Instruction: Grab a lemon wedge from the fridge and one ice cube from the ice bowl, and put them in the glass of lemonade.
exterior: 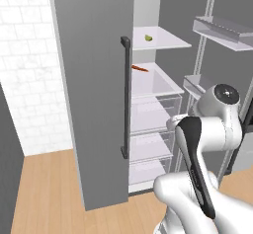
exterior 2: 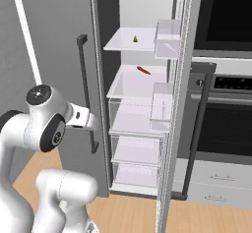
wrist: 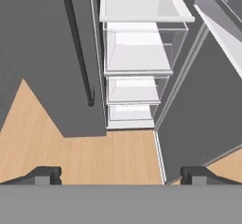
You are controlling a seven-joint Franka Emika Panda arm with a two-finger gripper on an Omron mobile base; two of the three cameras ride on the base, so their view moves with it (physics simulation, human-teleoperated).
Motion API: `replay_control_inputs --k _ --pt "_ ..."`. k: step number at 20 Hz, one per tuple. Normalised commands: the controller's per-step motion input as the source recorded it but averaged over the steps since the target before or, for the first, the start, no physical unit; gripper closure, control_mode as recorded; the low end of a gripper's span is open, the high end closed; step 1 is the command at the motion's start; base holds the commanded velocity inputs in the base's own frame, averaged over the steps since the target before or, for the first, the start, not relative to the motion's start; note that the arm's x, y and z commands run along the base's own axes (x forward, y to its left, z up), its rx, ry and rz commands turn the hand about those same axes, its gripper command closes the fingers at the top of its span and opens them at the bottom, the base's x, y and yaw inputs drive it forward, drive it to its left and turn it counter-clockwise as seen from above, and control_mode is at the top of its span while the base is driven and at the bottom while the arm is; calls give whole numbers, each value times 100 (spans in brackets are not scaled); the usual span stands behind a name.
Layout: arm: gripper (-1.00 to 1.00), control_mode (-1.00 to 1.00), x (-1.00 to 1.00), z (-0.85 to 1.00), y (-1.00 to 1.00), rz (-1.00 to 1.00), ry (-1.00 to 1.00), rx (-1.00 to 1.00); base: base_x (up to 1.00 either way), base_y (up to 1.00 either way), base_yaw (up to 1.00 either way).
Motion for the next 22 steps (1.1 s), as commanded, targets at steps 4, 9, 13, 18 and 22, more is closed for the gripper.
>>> replay_control_inputs --k 4,9,13,18,22 --pt "-100 -100 0 -1 30 0 0 -1 0 0 0" --pt "-100 100 0 0 2 0 0 0 0 -2 -1" --pt "-100 100 0 0 0 0 0 0 11 -37 -3" --pt "-100 100 0 0 0 0 0 0 21 -46 -3" --pt "-100 100 0 0 0 0 0 0 51 -14 -2"
